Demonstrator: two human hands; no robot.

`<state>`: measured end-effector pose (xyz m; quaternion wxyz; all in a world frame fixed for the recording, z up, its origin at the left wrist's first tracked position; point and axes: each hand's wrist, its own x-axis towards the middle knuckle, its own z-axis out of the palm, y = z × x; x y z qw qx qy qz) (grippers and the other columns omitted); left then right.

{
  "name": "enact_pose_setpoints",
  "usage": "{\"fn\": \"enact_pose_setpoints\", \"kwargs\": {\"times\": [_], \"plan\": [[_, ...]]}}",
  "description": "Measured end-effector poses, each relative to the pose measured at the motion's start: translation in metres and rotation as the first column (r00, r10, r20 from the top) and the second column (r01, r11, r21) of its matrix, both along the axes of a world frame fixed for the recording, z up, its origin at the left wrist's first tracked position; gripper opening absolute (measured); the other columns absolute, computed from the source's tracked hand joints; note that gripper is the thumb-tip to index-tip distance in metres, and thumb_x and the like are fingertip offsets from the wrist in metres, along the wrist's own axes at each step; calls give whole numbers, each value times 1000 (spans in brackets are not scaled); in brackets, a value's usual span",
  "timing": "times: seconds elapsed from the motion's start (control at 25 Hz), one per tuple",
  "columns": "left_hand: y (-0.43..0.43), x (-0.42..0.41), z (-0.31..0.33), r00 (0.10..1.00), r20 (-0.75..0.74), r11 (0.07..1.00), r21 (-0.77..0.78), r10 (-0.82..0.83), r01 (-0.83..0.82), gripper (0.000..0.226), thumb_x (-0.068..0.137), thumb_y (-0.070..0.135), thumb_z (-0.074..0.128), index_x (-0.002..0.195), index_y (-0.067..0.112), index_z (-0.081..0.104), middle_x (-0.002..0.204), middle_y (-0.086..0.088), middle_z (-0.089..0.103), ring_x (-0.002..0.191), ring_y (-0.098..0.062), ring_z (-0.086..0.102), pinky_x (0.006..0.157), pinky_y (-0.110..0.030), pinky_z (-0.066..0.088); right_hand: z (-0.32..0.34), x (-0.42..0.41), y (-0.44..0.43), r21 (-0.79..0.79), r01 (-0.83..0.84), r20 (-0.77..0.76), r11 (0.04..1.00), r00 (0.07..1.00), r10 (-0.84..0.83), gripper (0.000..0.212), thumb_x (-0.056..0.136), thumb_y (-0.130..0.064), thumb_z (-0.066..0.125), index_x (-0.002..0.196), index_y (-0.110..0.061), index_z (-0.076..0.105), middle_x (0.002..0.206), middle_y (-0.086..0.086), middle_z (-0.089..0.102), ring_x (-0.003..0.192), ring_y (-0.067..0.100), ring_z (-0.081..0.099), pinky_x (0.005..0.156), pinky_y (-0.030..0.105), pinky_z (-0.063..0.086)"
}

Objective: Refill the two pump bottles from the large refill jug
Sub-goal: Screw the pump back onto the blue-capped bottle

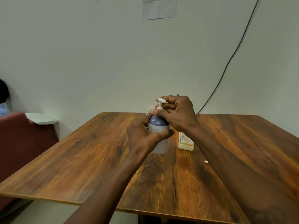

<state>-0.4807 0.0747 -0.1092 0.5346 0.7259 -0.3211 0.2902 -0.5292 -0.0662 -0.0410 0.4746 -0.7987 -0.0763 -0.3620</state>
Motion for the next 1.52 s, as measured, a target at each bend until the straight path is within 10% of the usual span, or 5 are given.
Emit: {"fn": "enact_pose_setpoints", "kwargs": {"times": [0.52,0.72,1.52], "plan": [[-53,131,47,994,-92,982,184,56,-38,79,57,77,79,121,33,71,109,8,76,85,-10,70,80,-33,64,47,118,-70,-203,25,-147,979,988,-56,50,79,-21,89,125,-12,71,117,2,75,92,2,70,75,5,53],[-100,230,58,988,-134,978,204,80,-51,66,60,54,93,116,22,75,107,2,78,89,-15,69,85,-36,63,58,220,-109,-215,57,-189,975,977,-99,48,76,-17,90,121,-12,74,114,4,77,98,12,74,85,21,60],[-175,421,-37,923,-345,945,321,171,-55,73,57,41,99,121,21,72,115,1,75,99,-16,66,89,-25,52,-45,423,-180,-215,62,-290,975,949,-125,46,72,-15,93,114,-8,76,107,6,78,92,12,74,80,16,57]]}}
